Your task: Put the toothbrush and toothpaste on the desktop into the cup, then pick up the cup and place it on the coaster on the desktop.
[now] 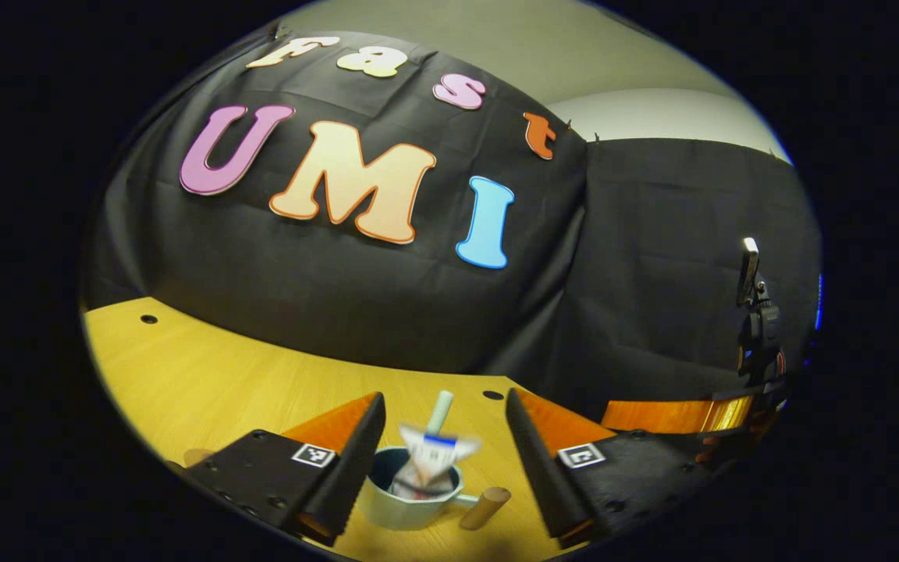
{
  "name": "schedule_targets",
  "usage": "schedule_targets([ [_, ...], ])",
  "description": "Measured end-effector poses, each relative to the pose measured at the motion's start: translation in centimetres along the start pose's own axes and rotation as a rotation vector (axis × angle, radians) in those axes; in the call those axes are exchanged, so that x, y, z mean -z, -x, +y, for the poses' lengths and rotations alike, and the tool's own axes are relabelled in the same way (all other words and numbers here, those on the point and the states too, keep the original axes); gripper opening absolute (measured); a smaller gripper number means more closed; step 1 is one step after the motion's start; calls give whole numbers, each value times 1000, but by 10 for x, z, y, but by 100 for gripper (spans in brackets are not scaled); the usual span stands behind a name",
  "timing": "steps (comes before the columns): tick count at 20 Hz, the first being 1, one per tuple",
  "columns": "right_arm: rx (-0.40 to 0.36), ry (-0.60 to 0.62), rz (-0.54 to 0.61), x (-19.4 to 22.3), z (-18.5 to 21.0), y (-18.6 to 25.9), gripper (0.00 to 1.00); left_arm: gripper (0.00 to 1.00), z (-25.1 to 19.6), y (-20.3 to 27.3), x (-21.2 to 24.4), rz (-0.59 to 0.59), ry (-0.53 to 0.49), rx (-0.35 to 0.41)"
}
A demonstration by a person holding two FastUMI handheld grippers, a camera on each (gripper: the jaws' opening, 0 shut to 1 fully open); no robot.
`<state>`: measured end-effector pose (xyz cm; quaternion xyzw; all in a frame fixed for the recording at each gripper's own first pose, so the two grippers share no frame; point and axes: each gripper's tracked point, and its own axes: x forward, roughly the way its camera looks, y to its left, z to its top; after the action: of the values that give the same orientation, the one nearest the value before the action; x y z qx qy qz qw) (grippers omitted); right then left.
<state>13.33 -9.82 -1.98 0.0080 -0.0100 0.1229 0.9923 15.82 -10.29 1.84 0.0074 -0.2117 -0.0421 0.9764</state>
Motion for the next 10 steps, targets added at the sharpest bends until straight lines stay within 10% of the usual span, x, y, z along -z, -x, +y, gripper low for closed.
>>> schedule_targets([
  [10, -240, 224, 285, 21, 95, -2, 99, 93, 103, 92, -69, 43, -64, -247],
])
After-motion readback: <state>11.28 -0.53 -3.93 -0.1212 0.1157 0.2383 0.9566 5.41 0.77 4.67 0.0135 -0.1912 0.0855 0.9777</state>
